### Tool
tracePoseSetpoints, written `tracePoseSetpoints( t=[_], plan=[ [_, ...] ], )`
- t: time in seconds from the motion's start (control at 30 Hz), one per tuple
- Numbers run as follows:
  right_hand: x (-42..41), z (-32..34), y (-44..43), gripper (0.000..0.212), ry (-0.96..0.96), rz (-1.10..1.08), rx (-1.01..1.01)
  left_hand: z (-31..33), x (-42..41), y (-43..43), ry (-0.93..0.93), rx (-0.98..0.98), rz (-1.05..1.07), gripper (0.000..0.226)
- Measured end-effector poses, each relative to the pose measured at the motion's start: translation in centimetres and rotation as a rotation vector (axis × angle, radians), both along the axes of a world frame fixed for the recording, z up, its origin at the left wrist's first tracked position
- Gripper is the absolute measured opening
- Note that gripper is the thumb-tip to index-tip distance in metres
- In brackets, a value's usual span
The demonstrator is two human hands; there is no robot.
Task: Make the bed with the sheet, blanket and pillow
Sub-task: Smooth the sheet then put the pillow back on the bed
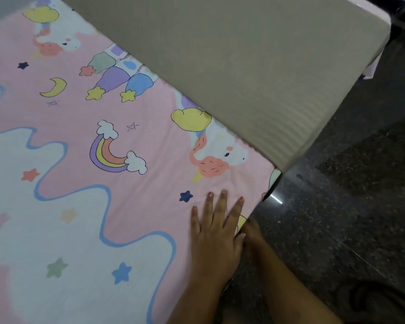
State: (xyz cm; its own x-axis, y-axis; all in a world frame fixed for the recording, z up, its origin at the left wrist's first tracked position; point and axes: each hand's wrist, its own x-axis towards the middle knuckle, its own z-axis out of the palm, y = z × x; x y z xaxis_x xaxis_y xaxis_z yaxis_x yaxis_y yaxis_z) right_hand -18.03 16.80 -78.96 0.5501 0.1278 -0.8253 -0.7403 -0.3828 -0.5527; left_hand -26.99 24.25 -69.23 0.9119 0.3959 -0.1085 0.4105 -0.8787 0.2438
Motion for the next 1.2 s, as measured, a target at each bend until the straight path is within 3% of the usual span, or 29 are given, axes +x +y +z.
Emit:
tracePoseSetpoints(
  t=[0.1, 0.23, 0.3, 0.4, 0.5, 0.87, 1.07, 1.2],
  plan=[
    [-0.2, -1.4, -1.0, 0.031, -0.036, 0.022, -0.104, 0.0, 0.8, -0.2, -0.008, -0.005, -0.003, 0.062],
    [0.0, -2.5, -3.9, 0.032, -0.027, 0.221, -0.523, 0.7, 2.2, -0.5, -0.002, 0.011, -0.029, 0.061],
    [0.5, -1.7, -3.6, 0.032, -0.025, 0.294, -0.551, 0.6, 3.0, -0.3, 0.025, 0.027, -0.004, 0.061],
    [2.1, -0.6, -1.8, 0.035, -0.013, 0.264, -0.407, 0.1, 3.5, -0.1, 0.044, 0.03, 0.021, 0.068],
    [4.6, 0.7, -0.4, 0.034, -0.014, 0.01, -0.129, -0.1, 4.0, -0.3, 0.048, 0.058, 0.014, 0.072],
    [10.7, 2.4, -0.4, 0.041, 0.155, -0.344, 0.085, 0.1, 7.9, -1.9, 0.028, 0.063, -0.007, 0.062],
    [12.9, 1.7, -1.1, 0.037, 0.109, -0.319, 0.138, -0.2, 10.1, -2.6, 0.006, 0.085, -0.037, 0.062],
    [12.9, 2.1, -0.4, 0.029, 0.163, -0.42, 0.176, -0.4, 10.5, -2.8, -0.014, 0.106, -0.042, 0.063]
  ],
)
